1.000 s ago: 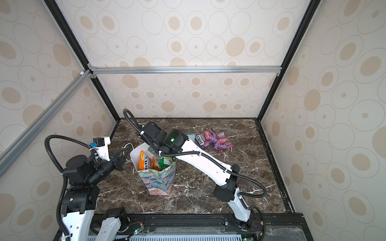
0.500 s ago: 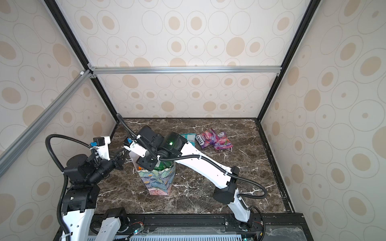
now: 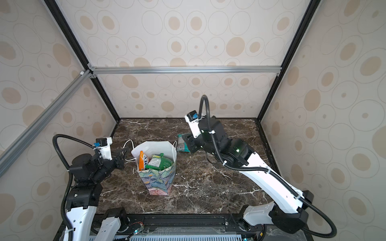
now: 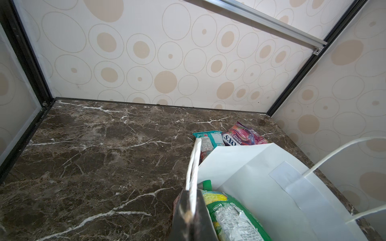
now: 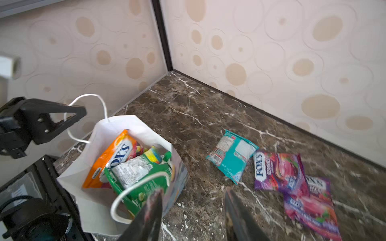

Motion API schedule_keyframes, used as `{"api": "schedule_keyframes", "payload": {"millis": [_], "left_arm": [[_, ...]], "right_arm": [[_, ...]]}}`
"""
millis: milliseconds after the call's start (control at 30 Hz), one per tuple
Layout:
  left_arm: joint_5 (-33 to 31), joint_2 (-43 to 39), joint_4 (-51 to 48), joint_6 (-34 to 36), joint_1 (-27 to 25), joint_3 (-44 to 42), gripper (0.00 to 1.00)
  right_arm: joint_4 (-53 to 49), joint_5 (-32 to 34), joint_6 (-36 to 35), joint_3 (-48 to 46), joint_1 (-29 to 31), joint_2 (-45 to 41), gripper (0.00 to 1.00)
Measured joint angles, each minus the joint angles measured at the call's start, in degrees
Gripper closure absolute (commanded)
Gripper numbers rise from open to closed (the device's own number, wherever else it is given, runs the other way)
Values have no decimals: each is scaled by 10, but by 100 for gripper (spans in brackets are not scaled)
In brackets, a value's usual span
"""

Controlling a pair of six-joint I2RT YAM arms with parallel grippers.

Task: Place the snacks into the paper bag
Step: 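Withdraw the right gripper from the bag toward the remaining packets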

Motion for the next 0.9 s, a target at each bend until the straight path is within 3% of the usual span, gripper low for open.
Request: {"api": "schedule_keyframes", "payload": {"millis": [167, 433, 900], "left_arm": [[-10, -5, 13, 0, 0, -23, 100], [-19, -23, 29, 0, 0, -35, 100], [-13, -51, 46, 0, 0, -43, 100]], "right_arm": [[51, -29, 67, -139, -91, -48, 49], [142, -119, 152, -289, -161, 11, 49], [308, -204, 210, -325, -199, 180, 49]]}}
